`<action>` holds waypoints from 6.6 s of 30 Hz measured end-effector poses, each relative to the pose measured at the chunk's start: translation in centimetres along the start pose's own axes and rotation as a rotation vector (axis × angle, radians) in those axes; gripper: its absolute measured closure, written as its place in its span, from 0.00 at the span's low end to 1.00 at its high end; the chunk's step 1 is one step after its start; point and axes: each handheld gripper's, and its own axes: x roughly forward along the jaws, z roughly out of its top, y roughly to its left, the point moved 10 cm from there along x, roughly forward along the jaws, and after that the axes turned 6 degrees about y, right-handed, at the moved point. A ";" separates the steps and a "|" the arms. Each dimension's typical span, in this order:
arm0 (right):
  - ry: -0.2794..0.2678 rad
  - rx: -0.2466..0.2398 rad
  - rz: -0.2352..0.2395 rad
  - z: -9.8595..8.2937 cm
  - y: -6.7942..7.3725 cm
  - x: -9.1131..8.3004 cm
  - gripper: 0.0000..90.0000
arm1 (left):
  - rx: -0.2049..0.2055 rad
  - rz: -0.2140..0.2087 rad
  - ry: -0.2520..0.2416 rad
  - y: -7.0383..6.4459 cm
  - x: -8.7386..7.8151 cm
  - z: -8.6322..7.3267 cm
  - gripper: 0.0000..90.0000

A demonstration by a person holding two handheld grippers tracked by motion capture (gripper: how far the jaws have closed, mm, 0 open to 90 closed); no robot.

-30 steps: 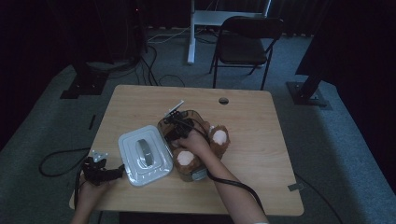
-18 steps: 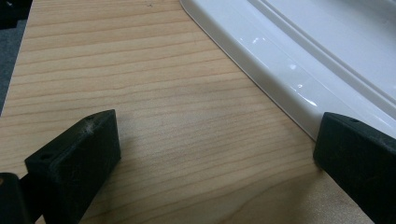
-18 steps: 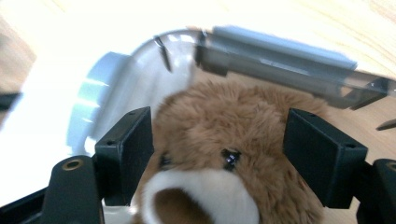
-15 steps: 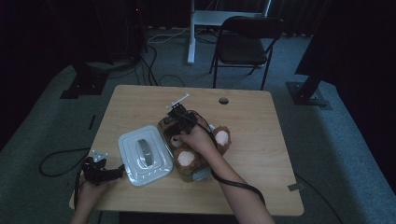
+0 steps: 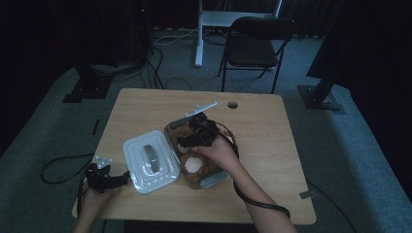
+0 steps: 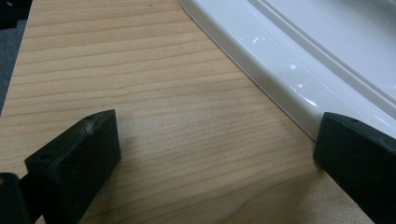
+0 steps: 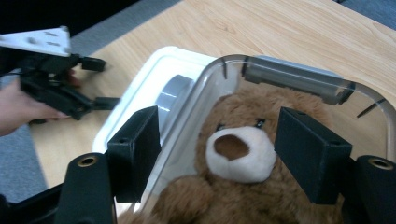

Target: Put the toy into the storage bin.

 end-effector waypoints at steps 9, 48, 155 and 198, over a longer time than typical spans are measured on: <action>-0.029 -0.016 0.040 -1.8 0.8 -1.7 0.40 | 0.000 0.000 0.000 0.0 0.0 0.0 0.01; -0.005 -0.081 0.157 -8.4 3.7 -1.8 1.00 | -0.001 0.000 0.001 0.0 0.0 0.0 0.01; 0.101 0.130 0.013 -8.9 -6.0 -0.2 1.00 | 0.001 0.001 -0.001 0.0 0.0 0.0 0.01; 0.095 0.075 -0.094 -7.3 -6.7 -1.7 0.84 | -0.003 0.001 -0.003 0.1 0.0 0.0 0.01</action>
